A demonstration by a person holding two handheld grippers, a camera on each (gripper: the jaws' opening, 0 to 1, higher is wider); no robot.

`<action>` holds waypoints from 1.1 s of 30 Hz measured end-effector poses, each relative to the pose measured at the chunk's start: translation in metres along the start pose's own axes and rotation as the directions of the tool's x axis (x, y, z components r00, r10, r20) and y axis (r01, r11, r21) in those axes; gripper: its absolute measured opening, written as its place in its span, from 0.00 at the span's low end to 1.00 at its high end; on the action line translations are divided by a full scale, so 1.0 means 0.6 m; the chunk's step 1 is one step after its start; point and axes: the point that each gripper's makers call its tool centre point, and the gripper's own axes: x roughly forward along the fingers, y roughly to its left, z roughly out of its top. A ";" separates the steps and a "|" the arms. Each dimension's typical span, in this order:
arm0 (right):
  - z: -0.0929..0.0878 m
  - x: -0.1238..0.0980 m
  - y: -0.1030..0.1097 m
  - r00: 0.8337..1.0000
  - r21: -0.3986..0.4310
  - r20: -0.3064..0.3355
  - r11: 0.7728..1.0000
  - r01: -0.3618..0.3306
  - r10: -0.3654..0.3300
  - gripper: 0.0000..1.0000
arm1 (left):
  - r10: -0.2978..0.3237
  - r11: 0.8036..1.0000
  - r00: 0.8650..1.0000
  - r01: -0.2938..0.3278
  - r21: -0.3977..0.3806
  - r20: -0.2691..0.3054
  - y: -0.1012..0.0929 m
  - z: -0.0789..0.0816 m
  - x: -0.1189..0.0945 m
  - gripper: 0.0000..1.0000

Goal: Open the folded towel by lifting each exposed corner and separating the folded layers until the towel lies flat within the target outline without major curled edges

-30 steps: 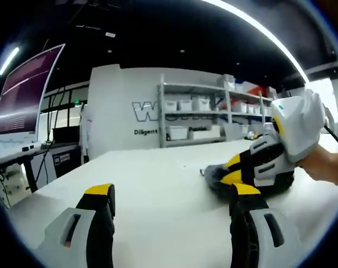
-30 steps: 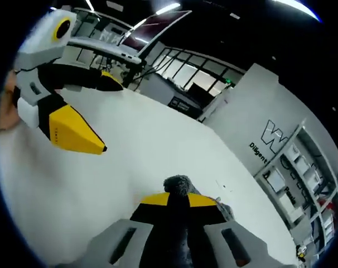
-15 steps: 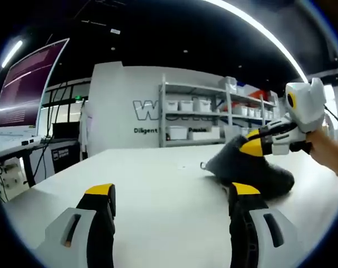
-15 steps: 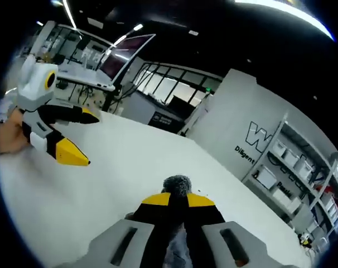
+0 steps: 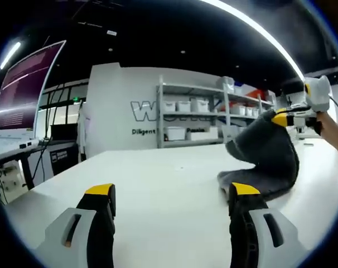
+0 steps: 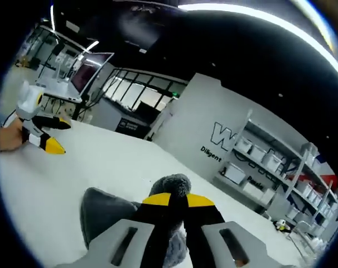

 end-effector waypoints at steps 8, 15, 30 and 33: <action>-0.051 -0.054 -0.082 0.996 0.023 -0.042 0.997 0.079 -0.078 0.03 | -0.014 1.000 1.000 0.015 0.010 -0.008 0.002 0.002 0.014 0.81; -0.114 -0.111 -0.120 0.987 0.018 -0.099 0.992 0.128 -0.125 0.03 | -0.019 1.000 1.000 0.019 0.007 -0.005 0.002 0.003 0.016 0.81; -0.284 -0.208 -0.137 0.959 0.186 -0.261 0.969 0.163 -0.111 0.04 | -0.024 0.999 0.999 0.025 0.031 -0.028 -0.003 -0.004 0.021 0.81; -0.317 -0.220 -0.136 0.943 0.211 -0.318 0.962 0.172 -0.099 0.04 | -0.029 0.999 0.999 0.031 0.027 -0.041 -0.003 -0.010 0.022 0.81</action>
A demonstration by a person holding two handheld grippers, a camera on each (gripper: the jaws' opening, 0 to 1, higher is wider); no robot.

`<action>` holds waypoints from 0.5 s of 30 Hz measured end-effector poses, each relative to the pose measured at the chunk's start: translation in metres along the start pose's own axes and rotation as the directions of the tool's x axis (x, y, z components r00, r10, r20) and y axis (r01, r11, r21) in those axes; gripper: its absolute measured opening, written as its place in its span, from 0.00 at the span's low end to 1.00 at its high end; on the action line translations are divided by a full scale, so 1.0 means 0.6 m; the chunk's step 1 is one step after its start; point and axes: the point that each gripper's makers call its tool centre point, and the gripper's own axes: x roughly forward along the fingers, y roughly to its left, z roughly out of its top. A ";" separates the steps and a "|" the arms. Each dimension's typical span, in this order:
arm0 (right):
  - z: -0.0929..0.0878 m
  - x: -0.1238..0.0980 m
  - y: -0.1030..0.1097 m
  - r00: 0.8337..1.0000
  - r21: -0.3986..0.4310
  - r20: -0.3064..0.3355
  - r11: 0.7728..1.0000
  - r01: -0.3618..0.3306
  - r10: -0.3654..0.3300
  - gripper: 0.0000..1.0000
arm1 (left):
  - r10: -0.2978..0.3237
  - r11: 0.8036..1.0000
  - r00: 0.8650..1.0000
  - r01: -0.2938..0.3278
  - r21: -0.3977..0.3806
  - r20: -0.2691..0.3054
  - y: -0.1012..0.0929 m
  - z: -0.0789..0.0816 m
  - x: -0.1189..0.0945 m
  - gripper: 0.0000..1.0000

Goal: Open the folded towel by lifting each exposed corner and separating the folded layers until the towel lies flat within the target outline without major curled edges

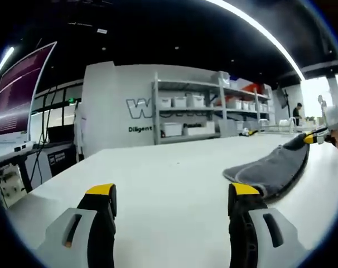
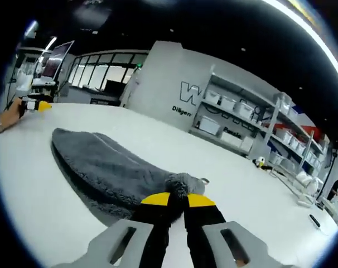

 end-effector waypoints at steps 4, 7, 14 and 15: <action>-0.043 -0.002 -0.014 0.997 0.047 -0.078 0.999 -0.002 0.006 0.05 | -0.021 1.000 1.000 0.021 0.006 0.018 -0.009 0.007 -0.002 0.82; -0.070 0.000 -0.022 0.993 0.063 -0.122 0.998 0.001 0.007 0.06 | -0.068 0.998 0.997 0.068 -0.009 0.020 -0.025 0.006 0.000 0.84; -0.088 0.002 -0.022 0.989 0.081 -0.144 0.997 -0.005 0.016 0.11 | -0.077 0.997 0.997 0.077 -0.019 0.000 -0.028 -0.003 0.002 0.85; -0.086 0.000 -0.023 0.989 0.070 -0.148 0.998 0.000 0.010 0.13 | -0.078 0.997 0.997 0.078 -0.021 0.000 -0.028 -0.003 0.002 0.85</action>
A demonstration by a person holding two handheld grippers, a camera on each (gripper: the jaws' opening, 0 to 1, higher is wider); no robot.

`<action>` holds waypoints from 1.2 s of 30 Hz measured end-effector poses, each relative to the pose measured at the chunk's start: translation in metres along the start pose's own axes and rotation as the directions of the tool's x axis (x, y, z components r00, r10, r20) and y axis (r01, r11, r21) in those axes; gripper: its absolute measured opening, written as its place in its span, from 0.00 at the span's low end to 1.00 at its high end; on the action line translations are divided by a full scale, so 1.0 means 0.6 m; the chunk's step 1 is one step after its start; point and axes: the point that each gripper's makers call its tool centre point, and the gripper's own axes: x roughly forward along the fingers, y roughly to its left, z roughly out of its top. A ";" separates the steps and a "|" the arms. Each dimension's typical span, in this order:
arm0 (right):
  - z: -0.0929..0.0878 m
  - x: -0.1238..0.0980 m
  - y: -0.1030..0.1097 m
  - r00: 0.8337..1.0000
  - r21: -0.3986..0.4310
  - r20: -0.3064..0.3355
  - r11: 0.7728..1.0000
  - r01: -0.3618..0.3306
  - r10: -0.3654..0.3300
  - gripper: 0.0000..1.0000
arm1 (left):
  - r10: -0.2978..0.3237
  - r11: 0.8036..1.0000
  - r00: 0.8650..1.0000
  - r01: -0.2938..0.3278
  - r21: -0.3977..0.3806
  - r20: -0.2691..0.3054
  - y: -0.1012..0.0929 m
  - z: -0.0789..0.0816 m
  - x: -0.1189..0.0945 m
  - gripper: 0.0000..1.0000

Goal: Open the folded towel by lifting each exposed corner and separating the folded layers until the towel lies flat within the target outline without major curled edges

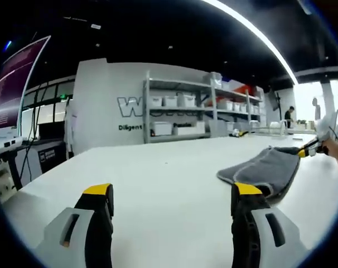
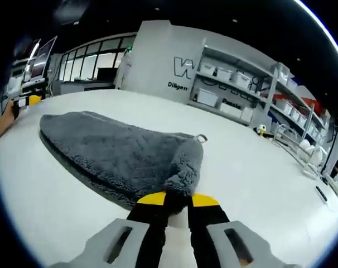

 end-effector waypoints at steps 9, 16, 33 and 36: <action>0.057 -0.047 -0.028 0.989 -0.147 -0.048 0.980 0.132 -0.140 0.66 | -0.042 0.998 0.999 0.041 -0.050 -0.015 -0.008 -0.005 0.004 0.90; 0.129 -0.062 0.064 0.999 -0.194 -0.040 0.981 -0.004 -0.004 0.85 | -0.159 0.987 0.987 0.158 -0.039 -0.031 -0.051 -0.004 0.006 0.97; 0.206 0.015 0.426 0.901 -0.358 -0.066 0.832 -0.423 0.429 0.75 | -0.406 0.909 0.907 0.413 0.052 -0.112 -0.156 -0.018 -0.001 0.99; 0.210 0.022 0.467 0.884 -0.374 -0.066 0.810 -0.452 0.463 0.61 | -0.409 0.908 0.905 0.417 0.048 -0.112 -0.158 -0.019 -0.003 0.99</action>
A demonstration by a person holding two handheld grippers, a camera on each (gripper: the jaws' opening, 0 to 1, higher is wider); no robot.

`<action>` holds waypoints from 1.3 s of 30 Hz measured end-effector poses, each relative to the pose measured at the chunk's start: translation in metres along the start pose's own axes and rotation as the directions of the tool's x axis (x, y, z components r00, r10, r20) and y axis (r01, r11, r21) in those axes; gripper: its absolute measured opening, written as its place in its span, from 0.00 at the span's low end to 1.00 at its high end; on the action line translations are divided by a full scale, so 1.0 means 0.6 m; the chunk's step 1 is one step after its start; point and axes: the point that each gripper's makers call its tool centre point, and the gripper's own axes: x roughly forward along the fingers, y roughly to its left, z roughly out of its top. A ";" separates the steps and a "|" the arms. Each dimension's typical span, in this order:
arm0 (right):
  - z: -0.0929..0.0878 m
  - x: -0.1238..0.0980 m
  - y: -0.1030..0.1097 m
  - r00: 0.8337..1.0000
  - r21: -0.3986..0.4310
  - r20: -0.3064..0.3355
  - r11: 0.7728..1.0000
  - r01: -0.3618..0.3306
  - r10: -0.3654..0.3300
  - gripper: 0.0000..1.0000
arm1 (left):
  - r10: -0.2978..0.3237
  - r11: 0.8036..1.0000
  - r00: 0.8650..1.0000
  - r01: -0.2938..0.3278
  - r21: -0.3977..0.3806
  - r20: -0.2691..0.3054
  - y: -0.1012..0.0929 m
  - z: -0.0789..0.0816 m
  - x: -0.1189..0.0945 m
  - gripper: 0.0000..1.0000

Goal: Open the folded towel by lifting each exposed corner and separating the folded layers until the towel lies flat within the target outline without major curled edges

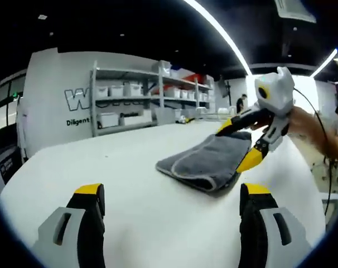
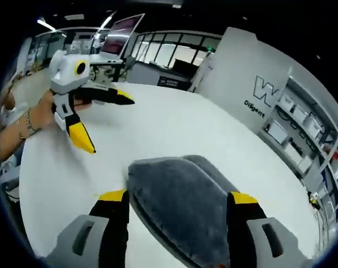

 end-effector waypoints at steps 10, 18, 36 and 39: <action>-0.001 0.056 0.057 0.994 -0.090 -0.089 0.993 -0.072 0.064 0.34 | -0.004 0.998 0.999 0.006 -0.056 0.038 0.005 0.009 -0.006 0.99; -0.007 0.080 0.060 0.993 -0.123 -0.104 0.989 -0.077 0.064 0.20 | -0.009 0.993 0.996 0.019 -0.117 0.086 0.010 0.020 -0.010 0.99; 0.047 0.034 -0.006 1.000 -0.120 0.024 0.993 0.002 0.001 0.01 | -0.008 0.979 0.993 0.033 -0.202 0.121 0.017 0.020 -0.013 0.99; 0.051 0.023 -0.024 1.000 -0.117 0.014 0.993 0.019 -0.018 0.01 | -0.008 0.979 0.993 0.032 -0.199 0.121 0.016 0.021 -0.014 0.99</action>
